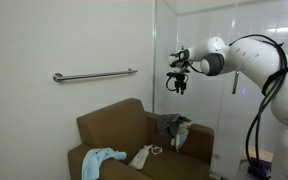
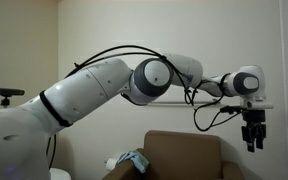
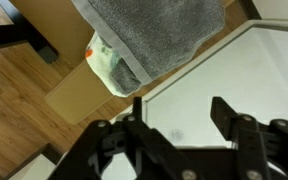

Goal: Pick up all the clothes and place them on the sofa arm

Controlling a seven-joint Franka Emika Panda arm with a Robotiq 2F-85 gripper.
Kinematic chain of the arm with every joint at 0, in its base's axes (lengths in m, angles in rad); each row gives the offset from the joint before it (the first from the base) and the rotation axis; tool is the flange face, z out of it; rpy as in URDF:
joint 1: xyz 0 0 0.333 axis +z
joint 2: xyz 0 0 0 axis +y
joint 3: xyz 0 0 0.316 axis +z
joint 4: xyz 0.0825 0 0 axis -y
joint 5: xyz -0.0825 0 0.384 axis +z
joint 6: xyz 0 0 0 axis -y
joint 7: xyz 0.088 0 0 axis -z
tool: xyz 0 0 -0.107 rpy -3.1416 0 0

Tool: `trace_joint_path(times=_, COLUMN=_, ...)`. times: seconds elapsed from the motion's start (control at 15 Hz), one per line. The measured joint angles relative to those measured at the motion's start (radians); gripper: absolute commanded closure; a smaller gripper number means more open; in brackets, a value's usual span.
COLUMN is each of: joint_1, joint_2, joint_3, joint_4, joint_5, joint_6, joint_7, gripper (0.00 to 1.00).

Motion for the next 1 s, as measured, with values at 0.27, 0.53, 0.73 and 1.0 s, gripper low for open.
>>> trace_joint_path(times=0.27, joint_1=0.001, joint_2=0.010, joint_3=0.002, joint_4=0.030, joint_5=0.000, joint_6=-0.002, joint_7=-0.017, gripper=0.00)
trace_joint_path(times=0.53, joint_1=0.051, joint_2=-0.022, joint_3=0.019, joint_4=-0.010, joint_5=-0.008, joint_6=-0.001, joint_7=-0.152, gripper=0.00)
trace_joint_path(times=0.73, joint_1=0.147, joint_2=-0.053, joint_3=0.032, joint_4=-0.117, joint_5=-0.013, joint_6=-0.001, joint_7=-0.216, gripper=0.00)
trace_joint_path(times=1.0, joint_1=0.268, joint_2=-0.087, joint_3=0.050, joint_4=-0.289, joint_5=-0.031, joint_6=0.000, joint_7=-0.284, gripper=0.00)
